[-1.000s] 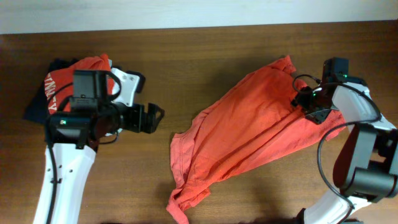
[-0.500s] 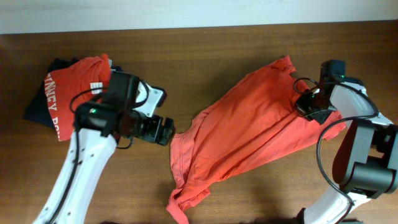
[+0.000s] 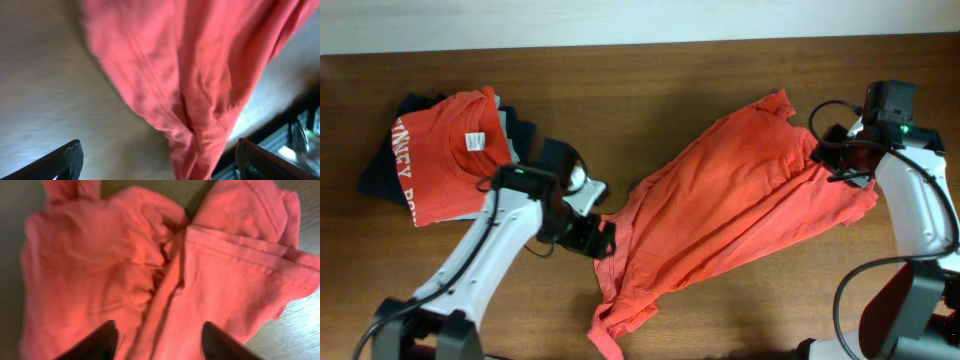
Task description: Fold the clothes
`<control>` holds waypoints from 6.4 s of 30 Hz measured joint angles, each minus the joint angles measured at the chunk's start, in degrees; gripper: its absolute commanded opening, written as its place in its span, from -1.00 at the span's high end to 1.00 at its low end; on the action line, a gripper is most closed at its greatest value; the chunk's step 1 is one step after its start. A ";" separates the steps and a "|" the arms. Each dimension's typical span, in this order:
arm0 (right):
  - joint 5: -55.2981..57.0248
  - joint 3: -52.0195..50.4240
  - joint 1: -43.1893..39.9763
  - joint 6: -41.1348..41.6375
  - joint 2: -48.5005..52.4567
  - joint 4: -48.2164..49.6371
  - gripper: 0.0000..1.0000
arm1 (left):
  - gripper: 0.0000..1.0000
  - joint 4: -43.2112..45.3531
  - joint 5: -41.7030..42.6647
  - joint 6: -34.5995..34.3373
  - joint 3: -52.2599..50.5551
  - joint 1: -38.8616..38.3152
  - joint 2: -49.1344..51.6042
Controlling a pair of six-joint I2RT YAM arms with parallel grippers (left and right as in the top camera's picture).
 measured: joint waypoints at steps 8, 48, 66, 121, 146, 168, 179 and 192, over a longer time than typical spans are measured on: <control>0.11 0.00 -0.04 -0.09 2.49 -0.90 -0.27 | -0.82 2.45 0.07 -5.27 -2.36 -4.55 0.83; 0.13 0.00 -0.11 0.07 2.67 -3.56 -0.45 | 0.71 35.01 -9.01 -11.54 32.68 10.80 40.15; 0.31 -2.54 -0.15 -1.31 11.78 15.56 -0.46 | 0.42 -4.22 -11.61 -7.04 64.74 13.55 43.39; 5.16 -7.08 -0.81 3.48 -7.08 -4.61 -0.54 | 0.29 -8.15 -18.23 0.04 19.12 -8.37 18.36; 5.11 -7.10 -0.79 3.48 -7.08 -5.29 -0.54 | 0.99 0.70 -18.95 -10.51 2.49 -13.86 17.68; 2.86 -17.09 -0.81 1.22 -5.57 8.63 -0.22 | 0.99 -20.31 -37.09 -18.34 37.77 -2.56 14.95; -4.28 -21.88 -0.81 0.11 -3.21 6.73 0.59 | 0.99 -20.33 -37.73 -18.34 37.77 -2.58 14.95; -5.66 -13.05 -0.81 -2.82 -13.99 -1.51 0.59 | 0.99 -21.14 -38.88 -18.34 39.78 -2.58 14.95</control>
